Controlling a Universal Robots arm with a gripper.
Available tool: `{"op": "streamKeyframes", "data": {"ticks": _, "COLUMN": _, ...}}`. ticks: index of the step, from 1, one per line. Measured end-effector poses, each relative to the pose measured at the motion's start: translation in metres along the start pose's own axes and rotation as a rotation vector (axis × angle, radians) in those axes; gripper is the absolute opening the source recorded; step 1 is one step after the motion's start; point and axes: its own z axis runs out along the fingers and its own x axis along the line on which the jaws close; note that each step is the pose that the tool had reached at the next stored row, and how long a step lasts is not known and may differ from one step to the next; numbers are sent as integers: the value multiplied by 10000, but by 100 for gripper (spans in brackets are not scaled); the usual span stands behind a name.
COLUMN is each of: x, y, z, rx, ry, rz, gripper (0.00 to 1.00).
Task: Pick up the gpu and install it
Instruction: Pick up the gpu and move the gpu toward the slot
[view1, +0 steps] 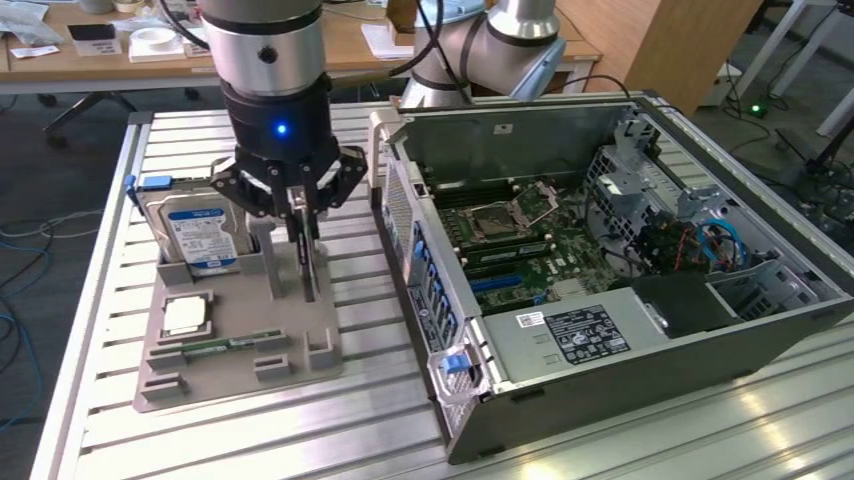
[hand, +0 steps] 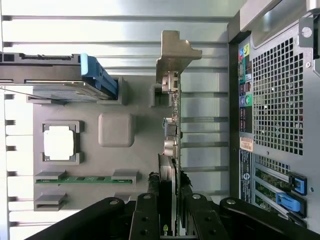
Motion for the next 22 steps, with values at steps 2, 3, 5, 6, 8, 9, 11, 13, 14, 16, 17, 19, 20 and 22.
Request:
{"op": "streamKeyframes", "data": {"ticks": 2, "x": -2, "y": 5, "z": -47, "rx": 0, "ry": 0, "rz": 0, "gripper": 26}}
{"op": "streamKeyframes", "data": {"ticks": 3, "x": -3, "y": 8, "z": -73, "rx": 1, "ry": 0, "rz": 0, "gripper": 26}}
{"op": "streamKeyframes", "data": {"ticks": 5, "x": -4, "y": 13, "z": -128, "rx": 1, "ry": 0, "rz": 0, "gripper": 26}}
{"op": "streamKeyframes", "data": {"ticks": 6, "x": -5, "y": 16, "z": -156, "rx": 1, "ry": 0, "rz": 0, "gripper": 26}}
{"op": "streamKeyframes", "data": {"ticks": 8, "x": -7, "y": 20, "z": -212, "rx": 1, "ry": 0, "rz": 0, "gripper": 26}}
{"op": "streamKeyframes", "data": {"ticks": 9, "x": -7, "y": 23, "z": -238, "rx": 0, "ry": -1, "rz": 0, "gripper": 26}}
{"op": "streamKeyframes", "data": {"ticks": 11, "x": -9, "y": 27, "z": -291, "rx": 0, "ry": 0, "rz": 0, "gripper": 26}}
{"op": "streamKeyframes", "data": {"ticks": 13, "x": -11, "y": 32, "z": -345, "rx": 0, "ry": 0, "rz": 0, "gripper": 26}}
{"op": "streamKeyframes", "data": {"ticks": 14, "x": -12, "y": 35, "z": -374, "rx": 0, "ry": 0, "rz": 0, "gripper": 26}}
{"op": "streamKeyframes", "data": {"ticks": 16, "x": -13, "y": 40, "z": -434, "rx": 0, "ry": -1, "rz": 0, "gripper": 26}}
{"op": "streamKeyframes", "data": {"ticks": 17, "x": -14, "y": 42, "z": -463, "rx": 1, "ry": 0, "rz": 0, "gripper": 26}}
{"op": "streamKeyframes", "data": {"ticks": 19, "x": -16, "y": 46, "z": -516, "rx": 1, "ry": 0, "rz": 0, "gripper": 26}}
{"op": "streamKeyframes", "data": {"ticks": 20, "x": -17, "y": 48, "z": -543, "rx": 1, "ry": 0, "rz": 0, "gripper": 26}}
{"op": "streamKeyframes", "data": {"ticks": 22, "x": -18, "y": 52, "z": -593, "rx": 1, "ry": 0, "rz": 0, "gripper": 26}}
